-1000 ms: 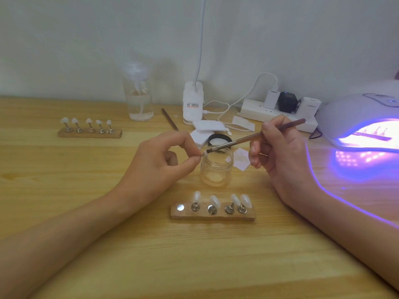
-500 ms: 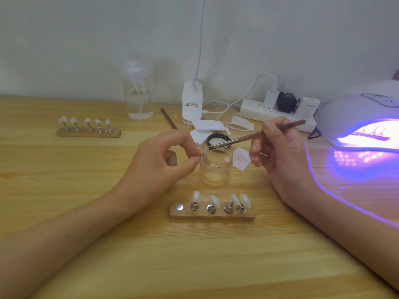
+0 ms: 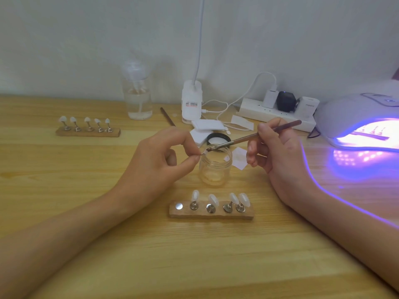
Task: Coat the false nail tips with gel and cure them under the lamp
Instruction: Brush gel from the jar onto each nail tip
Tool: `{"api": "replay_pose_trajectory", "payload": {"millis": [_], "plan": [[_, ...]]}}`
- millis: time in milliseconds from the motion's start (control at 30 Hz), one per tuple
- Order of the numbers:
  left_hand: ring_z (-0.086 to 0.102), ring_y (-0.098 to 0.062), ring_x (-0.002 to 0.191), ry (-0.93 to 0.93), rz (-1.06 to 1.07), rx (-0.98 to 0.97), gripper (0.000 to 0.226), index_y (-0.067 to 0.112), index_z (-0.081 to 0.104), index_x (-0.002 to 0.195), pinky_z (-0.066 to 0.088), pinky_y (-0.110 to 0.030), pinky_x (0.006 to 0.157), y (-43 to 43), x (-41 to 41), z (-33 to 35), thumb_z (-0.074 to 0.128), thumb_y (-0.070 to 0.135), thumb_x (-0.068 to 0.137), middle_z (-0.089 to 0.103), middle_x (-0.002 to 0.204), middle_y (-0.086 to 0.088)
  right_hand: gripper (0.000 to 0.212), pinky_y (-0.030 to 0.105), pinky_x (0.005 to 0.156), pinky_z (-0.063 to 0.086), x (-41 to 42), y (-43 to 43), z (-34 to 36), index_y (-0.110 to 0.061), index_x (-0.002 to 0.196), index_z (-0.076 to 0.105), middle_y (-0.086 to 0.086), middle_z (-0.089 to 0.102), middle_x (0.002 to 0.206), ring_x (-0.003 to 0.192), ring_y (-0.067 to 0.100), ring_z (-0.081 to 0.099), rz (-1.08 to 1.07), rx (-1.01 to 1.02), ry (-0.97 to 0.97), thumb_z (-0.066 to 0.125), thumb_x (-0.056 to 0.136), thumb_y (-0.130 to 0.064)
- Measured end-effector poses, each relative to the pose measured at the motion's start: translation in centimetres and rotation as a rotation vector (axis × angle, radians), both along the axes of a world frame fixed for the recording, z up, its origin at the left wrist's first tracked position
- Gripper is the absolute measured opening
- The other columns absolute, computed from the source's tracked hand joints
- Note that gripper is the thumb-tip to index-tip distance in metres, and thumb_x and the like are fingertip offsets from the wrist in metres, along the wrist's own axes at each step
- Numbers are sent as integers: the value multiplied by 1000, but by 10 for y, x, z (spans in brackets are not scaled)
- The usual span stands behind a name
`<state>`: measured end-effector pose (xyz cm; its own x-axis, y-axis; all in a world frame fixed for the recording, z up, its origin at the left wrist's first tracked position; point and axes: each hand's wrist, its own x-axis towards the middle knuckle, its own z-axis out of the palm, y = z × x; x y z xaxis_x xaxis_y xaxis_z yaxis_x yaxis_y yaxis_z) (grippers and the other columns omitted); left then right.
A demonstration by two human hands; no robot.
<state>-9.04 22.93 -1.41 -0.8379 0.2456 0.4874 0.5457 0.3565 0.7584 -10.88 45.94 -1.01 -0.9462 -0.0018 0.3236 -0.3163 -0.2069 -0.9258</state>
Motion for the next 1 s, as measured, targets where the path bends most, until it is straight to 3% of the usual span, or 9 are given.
{"api": "replay_pose_trajectory", "payload": {"millis": [500, 733, 1000], "plan": [[37, -11, 47, 26, 29, -33, 16, 19, 64, 76, 34, -12, 51, 0, 3, 3, 73, 8, 84, 63, 85, 21, 15, 25, 46, 47, 1, -1, 0, -17, 87, 44, 3, 60, 58, 48, 19, 57, 30, 19, 41, 52, 98, -24], [32, -6, 44, 20, 35, -43, 13, 13, 65, 77, 29, -7, 49, 1, 5, 5, 73, 6, 84, 54, 59, 33, 15, 25, 46, 47, 2, -2, 1, -17, 86, 44, 3, 60, 57, 47, 19, 56, 35, 0, 57, 52, 97, -24], [32, -4, 41, -21, 30, -35, 10, 14, 68, 78, 27, -8, 46, 0, 5, 5, 75, 10, 84, 52, 51, 32, 16, 25, 46, 48, 1, -1, 1, -17, 86, 44, 3, 60, 58, 47, 19, 57, 39, 2, 62, 51, 99, -23]]}}
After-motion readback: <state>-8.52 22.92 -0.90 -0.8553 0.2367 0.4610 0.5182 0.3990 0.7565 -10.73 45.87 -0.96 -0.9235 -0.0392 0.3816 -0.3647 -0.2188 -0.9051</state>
